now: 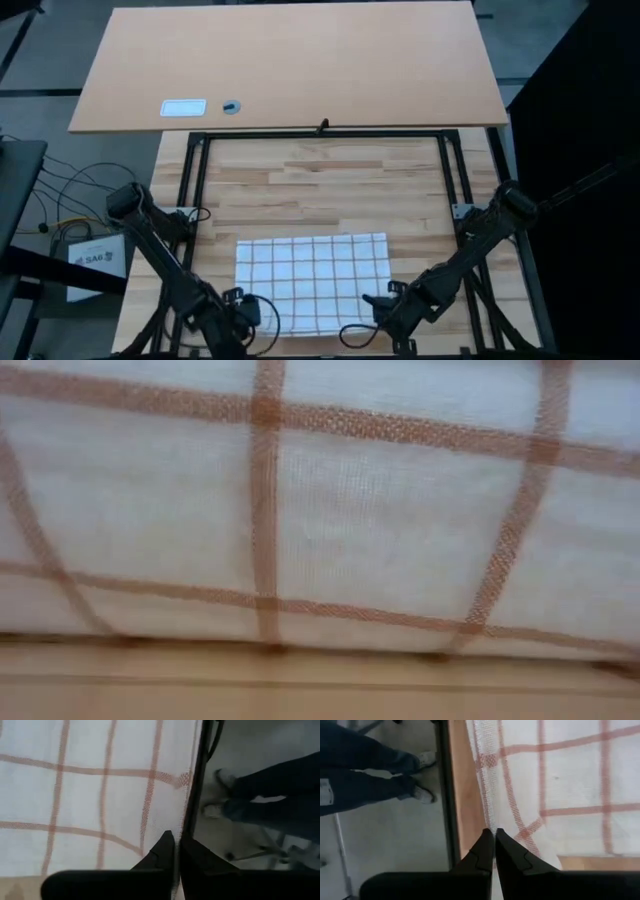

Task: Roll towel
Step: Roll the white patterned towel

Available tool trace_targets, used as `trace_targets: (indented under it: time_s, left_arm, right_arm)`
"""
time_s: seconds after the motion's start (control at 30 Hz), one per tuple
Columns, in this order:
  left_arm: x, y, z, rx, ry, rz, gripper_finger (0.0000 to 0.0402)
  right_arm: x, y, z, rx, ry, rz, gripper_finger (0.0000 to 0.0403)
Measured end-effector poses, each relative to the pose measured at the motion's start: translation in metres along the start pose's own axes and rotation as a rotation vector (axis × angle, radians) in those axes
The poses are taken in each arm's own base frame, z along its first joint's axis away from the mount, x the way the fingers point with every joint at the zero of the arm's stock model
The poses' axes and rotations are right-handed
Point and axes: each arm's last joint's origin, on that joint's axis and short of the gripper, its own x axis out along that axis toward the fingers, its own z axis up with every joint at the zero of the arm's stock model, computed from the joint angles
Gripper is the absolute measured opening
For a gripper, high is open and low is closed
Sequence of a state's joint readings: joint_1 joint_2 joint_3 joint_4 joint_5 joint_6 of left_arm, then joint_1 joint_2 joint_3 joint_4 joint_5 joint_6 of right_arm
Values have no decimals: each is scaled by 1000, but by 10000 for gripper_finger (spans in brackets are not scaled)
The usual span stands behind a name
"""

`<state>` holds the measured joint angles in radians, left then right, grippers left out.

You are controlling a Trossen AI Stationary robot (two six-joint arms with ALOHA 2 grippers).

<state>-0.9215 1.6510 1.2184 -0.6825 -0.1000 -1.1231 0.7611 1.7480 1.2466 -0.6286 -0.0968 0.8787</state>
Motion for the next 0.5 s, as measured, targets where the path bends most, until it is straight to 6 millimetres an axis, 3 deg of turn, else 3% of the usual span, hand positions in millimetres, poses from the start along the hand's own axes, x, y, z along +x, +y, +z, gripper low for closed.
trace_targets:
  time_s: [0.13,0.4,0.5]
  left_arm:
    - [-5,22,2,-19,19,-65,0]
    - [12,57,-3,5,42,-146,0]
    - [14,67,5,13,43,-189,0]
  right_arm:
    - [-4,-13,3,29,-7,51,0]
    - [3,-41,6,62,-20,133,0]
    - [3,-58,7,74,8,142,0]
